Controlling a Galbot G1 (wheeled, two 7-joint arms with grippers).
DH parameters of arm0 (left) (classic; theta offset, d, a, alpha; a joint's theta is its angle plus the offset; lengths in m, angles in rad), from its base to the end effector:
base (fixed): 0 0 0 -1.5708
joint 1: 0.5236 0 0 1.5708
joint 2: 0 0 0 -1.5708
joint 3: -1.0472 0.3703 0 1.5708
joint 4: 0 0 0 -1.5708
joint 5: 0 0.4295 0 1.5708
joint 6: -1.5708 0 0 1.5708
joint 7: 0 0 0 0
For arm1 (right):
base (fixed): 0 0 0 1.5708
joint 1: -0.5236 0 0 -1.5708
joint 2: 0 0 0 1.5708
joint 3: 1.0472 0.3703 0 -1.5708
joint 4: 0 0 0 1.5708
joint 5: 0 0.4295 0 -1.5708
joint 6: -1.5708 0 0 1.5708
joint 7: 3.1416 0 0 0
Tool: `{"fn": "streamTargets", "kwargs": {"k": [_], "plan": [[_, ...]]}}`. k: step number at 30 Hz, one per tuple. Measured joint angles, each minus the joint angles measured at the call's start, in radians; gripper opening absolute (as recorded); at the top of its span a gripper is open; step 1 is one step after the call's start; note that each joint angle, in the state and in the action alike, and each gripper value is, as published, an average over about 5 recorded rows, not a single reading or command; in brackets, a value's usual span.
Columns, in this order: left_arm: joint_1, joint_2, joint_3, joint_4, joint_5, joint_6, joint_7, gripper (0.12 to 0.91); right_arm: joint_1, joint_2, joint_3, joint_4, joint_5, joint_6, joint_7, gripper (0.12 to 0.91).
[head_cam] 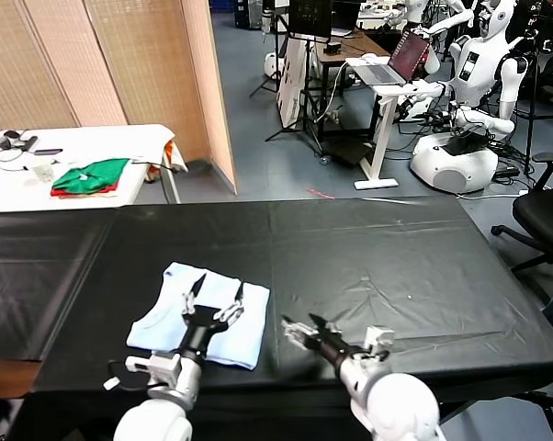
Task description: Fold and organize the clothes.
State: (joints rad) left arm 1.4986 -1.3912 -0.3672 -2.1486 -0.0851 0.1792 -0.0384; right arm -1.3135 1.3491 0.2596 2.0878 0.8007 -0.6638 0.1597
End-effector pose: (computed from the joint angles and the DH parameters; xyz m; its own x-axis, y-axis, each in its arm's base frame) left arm 0.2572 -0.0309 -0.2842 -0.9792 0.1878 0.0770 0.1890 0.9819 0.0093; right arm 0.3015 0.0603 -0.2642 -0.7413 -0.5284 0.4139 -0.2645 0.7967 0.5434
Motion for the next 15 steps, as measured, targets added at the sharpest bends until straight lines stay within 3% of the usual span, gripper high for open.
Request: {"fn": "streamTargets", "kwargs": {"k": [7, 15], "plan": [[0.008, -0.012, -0.010, 0.006, 0.024, -0.003, -0.006, 0.907, 0.049, 0.051, -0.066, -0.069, 0.003, -0.002, 0.018, 0.891], [0.012, -0.016, -0.020, 0.006, 0.027, -0.003, -0.012, 0.907, 0.057, 0.093, -0.091, -0.118, -0.001, 0.000, 0.024, 0.758]]}}
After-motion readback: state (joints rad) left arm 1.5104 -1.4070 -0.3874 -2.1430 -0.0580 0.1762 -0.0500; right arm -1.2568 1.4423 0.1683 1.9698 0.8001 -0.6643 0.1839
